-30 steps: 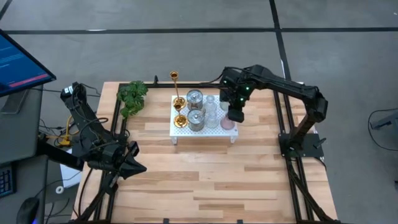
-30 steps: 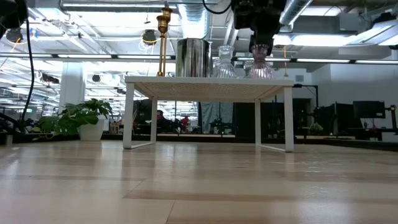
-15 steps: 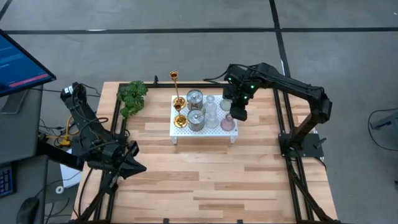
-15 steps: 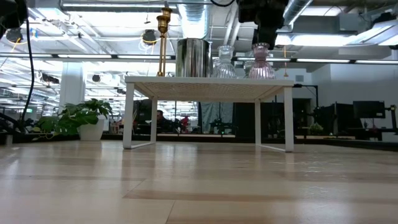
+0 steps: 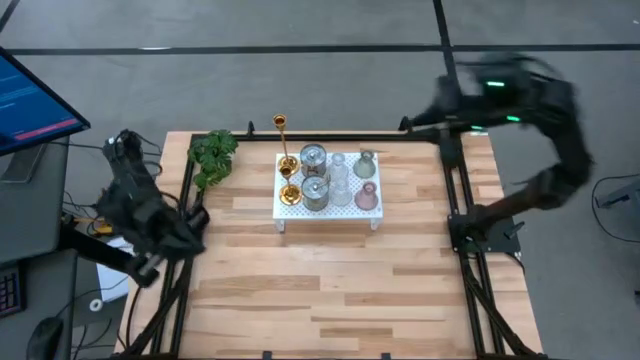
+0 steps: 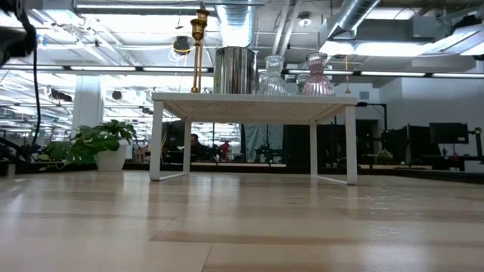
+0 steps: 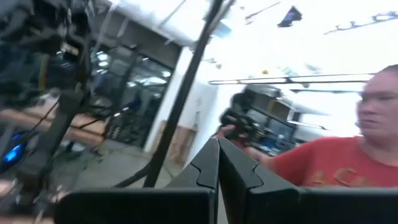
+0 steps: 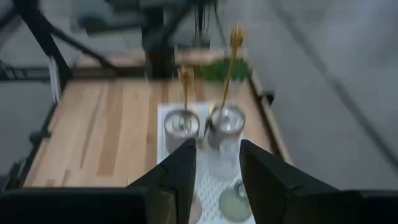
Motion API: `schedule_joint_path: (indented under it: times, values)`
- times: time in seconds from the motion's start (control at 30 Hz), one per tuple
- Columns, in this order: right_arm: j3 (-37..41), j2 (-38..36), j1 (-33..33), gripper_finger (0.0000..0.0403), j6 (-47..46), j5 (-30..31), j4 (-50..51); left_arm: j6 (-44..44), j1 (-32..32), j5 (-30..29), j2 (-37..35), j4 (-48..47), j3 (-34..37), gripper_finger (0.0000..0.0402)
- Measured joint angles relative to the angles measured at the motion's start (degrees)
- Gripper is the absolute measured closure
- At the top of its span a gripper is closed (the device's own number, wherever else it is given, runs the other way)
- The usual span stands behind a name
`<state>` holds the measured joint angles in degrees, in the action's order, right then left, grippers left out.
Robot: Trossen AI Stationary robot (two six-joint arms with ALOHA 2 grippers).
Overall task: Pick & Place candle stick holders
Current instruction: Return to Home Position
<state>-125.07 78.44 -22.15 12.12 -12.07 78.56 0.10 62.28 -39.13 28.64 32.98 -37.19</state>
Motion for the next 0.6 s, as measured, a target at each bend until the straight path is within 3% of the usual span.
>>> schedule_joint_path:
  times: [0.13, 0.3, 0.6]
  values:
    - [9.2, -11.5, -0.3, 0.0295, 0.0, -0.1, -9.3, 1.9, 0.0, 2.8, -9.0, -7.8, 0.0, 0.0398]
    - [28.2, -27.5, -1.4, 0.0295, -2.2, -0.3, -25.7, 3.8, 0.0, 5.8, -19.2, -14.0, 0.5, 0.0398]
    - [66.3, -53.9, -1.6, 0.0297, -16.4, 0.1, -50.4, 5.1, 0.0, 9.2, -25.5, -15.9, 6.7, 0.0398]
